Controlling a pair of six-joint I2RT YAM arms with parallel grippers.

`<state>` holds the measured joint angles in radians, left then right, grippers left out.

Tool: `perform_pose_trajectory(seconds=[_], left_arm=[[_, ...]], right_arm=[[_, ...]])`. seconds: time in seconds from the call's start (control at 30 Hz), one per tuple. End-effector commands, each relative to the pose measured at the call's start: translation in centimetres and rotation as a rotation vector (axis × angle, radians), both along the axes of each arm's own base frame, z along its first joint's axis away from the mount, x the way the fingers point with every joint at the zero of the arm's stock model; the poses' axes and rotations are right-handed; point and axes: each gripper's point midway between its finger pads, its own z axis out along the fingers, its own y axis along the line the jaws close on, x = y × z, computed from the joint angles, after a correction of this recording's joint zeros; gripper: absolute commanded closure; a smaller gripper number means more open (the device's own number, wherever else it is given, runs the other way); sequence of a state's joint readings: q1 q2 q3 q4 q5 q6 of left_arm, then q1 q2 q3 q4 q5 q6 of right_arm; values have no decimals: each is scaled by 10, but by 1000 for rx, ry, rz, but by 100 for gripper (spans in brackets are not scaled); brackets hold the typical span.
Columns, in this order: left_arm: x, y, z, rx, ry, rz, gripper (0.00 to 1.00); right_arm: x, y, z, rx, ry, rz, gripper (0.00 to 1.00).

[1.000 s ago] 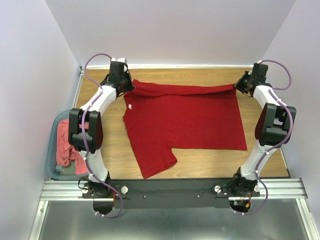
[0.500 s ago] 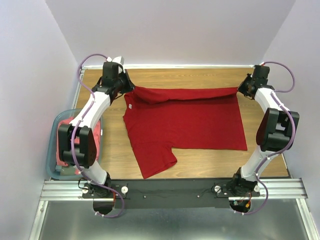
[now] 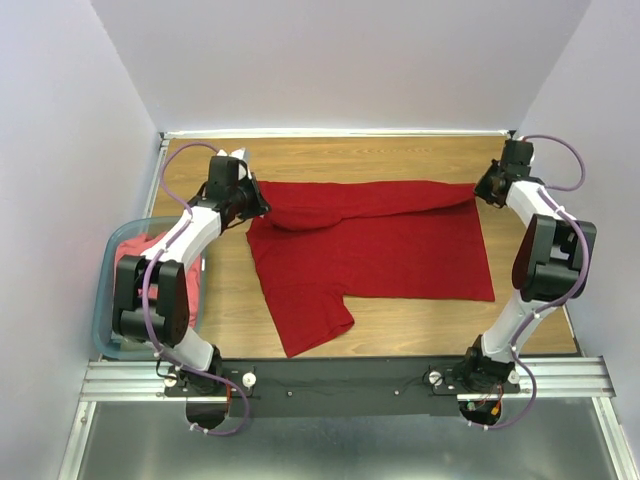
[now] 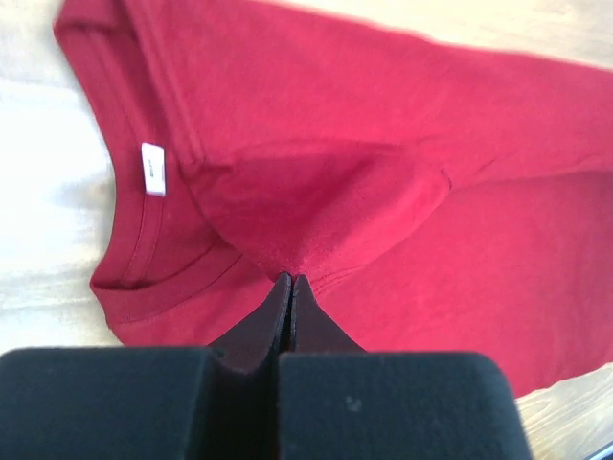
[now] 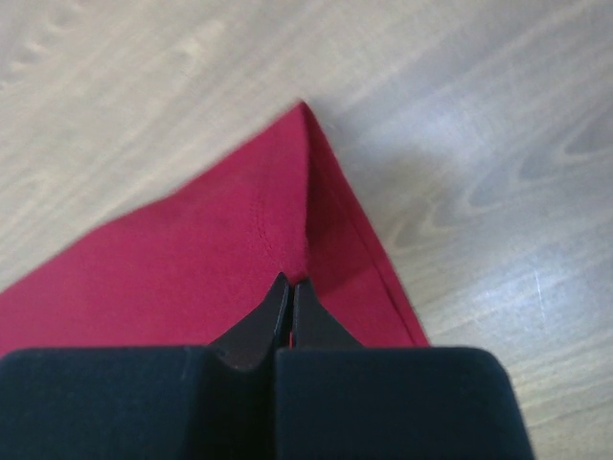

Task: Fold and stack the t-shirts
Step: Fold the tshirt

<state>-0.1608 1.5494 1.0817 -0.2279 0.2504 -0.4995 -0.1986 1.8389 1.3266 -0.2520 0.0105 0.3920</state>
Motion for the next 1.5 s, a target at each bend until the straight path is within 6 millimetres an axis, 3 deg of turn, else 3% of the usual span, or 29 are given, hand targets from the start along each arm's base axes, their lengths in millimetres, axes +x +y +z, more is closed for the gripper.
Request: perform_pose_trajectory(seconds=[0.0,0.17,0.4,0.9,1.23,1.33,1.47], left_arm=[[4,-2,-14,-12,4,-2,100],[-3,0,-33,-2,44,-5,100],[-9,0,-43,-1,58,-10,100],[2,8,-26,34,19,9,100],[6,6,-25,25,19,4,100],[2,3,-28,15,28,-10,100],[4,-1,-31,3,35,-31,100]], right_arm=[[-21,-16,-41,-37,120,-61,99],[-28,-10,-76,1,193,-47,99],[-25,-13,-87,-7,215,-59,99],[4,-28,-54,-51,127,-103,96],[2,-24,-64,-27,145,-96,91],[-6,-25,-64,-37,159,-105,82],[-10,-12,-51,-11,143,-34,58]])
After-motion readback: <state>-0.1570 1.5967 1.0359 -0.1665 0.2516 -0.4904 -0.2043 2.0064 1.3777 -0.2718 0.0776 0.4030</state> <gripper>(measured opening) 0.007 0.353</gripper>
